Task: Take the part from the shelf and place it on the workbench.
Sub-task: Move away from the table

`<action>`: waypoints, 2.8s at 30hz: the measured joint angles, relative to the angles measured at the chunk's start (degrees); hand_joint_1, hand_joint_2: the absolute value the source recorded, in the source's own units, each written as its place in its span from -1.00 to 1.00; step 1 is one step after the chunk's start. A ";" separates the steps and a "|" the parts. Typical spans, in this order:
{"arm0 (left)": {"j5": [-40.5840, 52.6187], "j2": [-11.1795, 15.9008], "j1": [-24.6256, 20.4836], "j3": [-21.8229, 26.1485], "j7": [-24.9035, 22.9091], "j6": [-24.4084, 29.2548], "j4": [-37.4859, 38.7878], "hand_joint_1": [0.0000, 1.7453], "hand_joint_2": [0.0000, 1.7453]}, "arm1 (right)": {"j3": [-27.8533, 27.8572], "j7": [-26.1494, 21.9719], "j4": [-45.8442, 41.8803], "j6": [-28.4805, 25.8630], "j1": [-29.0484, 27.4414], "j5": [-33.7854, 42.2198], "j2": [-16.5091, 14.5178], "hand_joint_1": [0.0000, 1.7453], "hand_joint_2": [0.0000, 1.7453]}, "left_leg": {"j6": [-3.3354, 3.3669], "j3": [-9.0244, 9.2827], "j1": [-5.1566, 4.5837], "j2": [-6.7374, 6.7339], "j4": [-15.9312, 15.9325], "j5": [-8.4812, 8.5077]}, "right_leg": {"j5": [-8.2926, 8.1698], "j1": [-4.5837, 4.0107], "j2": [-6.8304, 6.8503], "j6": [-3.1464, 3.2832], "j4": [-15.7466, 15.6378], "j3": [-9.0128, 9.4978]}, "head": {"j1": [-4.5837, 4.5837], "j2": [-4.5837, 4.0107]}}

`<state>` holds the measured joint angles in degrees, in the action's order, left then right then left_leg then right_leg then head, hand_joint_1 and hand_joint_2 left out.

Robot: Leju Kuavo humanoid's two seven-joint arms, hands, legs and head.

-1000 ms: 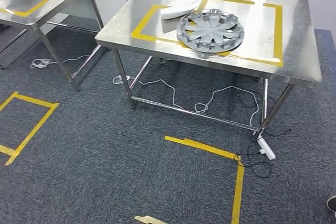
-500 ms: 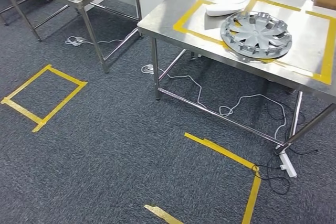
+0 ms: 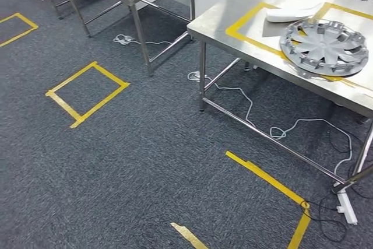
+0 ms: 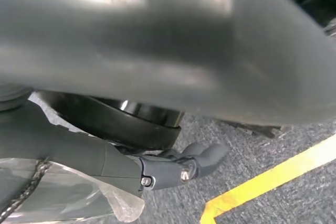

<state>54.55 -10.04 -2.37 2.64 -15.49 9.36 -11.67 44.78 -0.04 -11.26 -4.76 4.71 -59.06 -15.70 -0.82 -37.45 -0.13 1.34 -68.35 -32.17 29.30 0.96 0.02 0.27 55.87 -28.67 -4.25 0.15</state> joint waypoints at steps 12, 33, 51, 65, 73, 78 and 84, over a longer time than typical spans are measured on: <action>4.19 0.55 0.28 -0.27 1.09 -0.26 0.02 -1.00 -1.00 | 0.57 -1.13 -0.05 -0.20 0.59 3.29 0.01 -1.00 -1.00 | 2.31 5.97 -0.27 -3.86 11.22 4.91 | 1.83 -0.78 6.10 -2.00 1.10 0.05 | 0.21 0.00; 9.92 1.51 -1.66 -3.43 4.18 -4.16 0.02 -1.00 -1.00 | 6.08 0.11 -0.09 -3.78 0.14 6.74 0.03 -1.00 -1.00 | -0.20 -2.56 0.27 -0.66 -5.65 -1.54 | 0.39 -0.15 2.14 0.07 0.45 -0.48 | 0.05 0.00; 12.22 1.20 -1.52 -4.78 4.83 -5.58 0.02 -1.00 -1.00 | 4.37 0.74 -0.09 -5.20 1.36 2.70 0.03 -1.00 -1.00 | 3.18 5.40 -0.24 3.09 10.54 5.13 | 2.14 -0.25 -1.57 -2.30 10.52 -6.77 | 0.53 0.00; 11.58 1.64 -1.83 -4.24 2.95 -4.68 0.02 -1.00 -1.00 | 3.60 -2.30 -0.09 -5.60 1.19 3.62 -0.08 -1.00 -1.00 | -0.22 -0.69 0.31 -1.03 -3.12 -0.06 | 0.52 -0.19 3.30 0.04 1.17 -1.18 | -0.06 0.00; 11.39 1.67 -0.57 -3.56 3.30 -2.78 0.02 -1.00 -1.00 | 3.44 -3.24 -0.09 -5.17 1.69 2.73 -0.09 -1.00 -1.00 | 2.11 5.38 -0.40 -4.26 10.33 4.25 | 2.38 -0.77 6.16 -2.01 1.78 -0.45 | 0.20 0.01; 10.75 1.61 -0.54 -2.81 3.61 -1.73 0.02 -1.00 -1.00 | 3.20 -2.27 -0.09 -4.58 1.65 1.77 -0.07 -1.00 -1.00 | 3.25 5.57 -0.16 -0.40 10.52 4.48 | 8.91 -0.48 0.27 -2.44 17.90 -8.88 | 0.54 0.00; 10.62 1.28 -0.76 -2.29 3.57 -2.29 0.02 -1.00 -1.00 | 1.96 -1.58 -0.09 -4.14 2.01 -0.15 -0.06 -1.00 -1.00 | 2.42 5.88 0.00 4.35 10.25 4.07 | -0.73 -0.05 -4.79 -1.67 3.32 -4.11 | 0.51 0.00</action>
<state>65.17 -8.76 -3.13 0.36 -11.92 7.07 -11.65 46.75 -1.63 -11.34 -8.90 6.72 -59.21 -15.76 1.61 -31.57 -0.12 5.69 -58.09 -28.10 28.57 0.91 -4.77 -1.40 59.19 -32.78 -3.74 0.15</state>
